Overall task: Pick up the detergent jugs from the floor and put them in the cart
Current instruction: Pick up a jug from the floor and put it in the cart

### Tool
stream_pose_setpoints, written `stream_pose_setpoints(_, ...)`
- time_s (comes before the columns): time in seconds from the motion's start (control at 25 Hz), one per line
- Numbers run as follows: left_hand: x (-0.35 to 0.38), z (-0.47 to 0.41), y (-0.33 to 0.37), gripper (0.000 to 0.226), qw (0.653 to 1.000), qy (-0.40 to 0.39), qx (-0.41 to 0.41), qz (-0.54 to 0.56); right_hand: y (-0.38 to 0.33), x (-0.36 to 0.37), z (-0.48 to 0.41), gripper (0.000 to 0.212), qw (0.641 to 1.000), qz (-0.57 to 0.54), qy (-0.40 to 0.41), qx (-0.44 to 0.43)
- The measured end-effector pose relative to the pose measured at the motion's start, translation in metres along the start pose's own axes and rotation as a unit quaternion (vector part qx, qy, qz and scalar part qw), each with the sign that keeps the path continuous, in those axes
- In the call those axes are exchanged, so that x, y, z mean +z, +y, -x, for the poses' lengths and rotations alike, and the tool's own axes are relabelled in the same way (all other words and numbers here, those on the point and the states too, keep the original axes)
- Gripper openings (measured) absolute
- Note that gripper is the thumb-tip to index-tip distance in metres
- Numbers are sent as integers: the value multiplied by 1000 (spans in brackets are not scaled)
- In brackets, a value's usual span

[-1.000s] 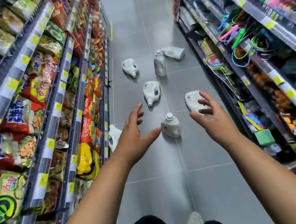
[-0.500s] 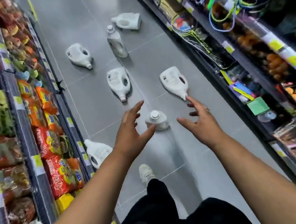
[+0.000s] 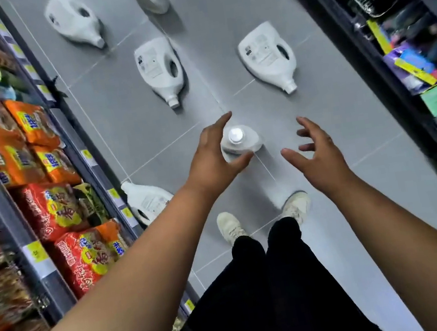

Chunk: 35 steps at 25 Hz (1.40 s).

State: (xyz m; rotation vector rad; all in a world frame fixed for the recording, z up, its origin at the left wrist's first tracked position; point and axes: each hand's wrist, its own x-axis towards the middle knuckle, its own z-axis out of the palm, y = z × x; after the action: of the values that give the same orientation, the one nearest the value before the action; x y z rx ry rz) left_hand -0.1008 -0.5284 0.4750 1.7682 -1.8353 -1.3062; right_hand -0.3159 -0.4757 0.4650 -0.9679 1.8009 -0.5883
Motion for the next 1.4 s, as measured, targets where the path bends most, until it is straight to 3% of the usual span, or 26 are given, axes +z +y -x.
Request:
stream_pose_setpoints(0.24,42,-62,-52,87,1000,-11,-16,-11,45,23,-74,71,999,12,-37,18)
stream_pose_setpoints(0.44,80,-111,-96,76,1000,-16,-14,6,86,58,-124,79,998,15,-38,49)
stream_pose_setpoints(0.8,147,-200,-212,62,978,-112,105,-143,192,145,-203,94,996,40,-16,82)
stream_pose_setpoints(0.96,163,-231,-256,51,966,-129,168,-147,235,179,-239,98,995,36,-22,93)
stream_pose_setpoints(1.2,182,-250,-273,50,959,-44,247,-130,274,204,-291,109,995,48,-60,56)
stream_pose_setpoints(1.4,174,-291,-256,48,972,-25,215,-94,275,211,-316,105,999,-6,-14,32)
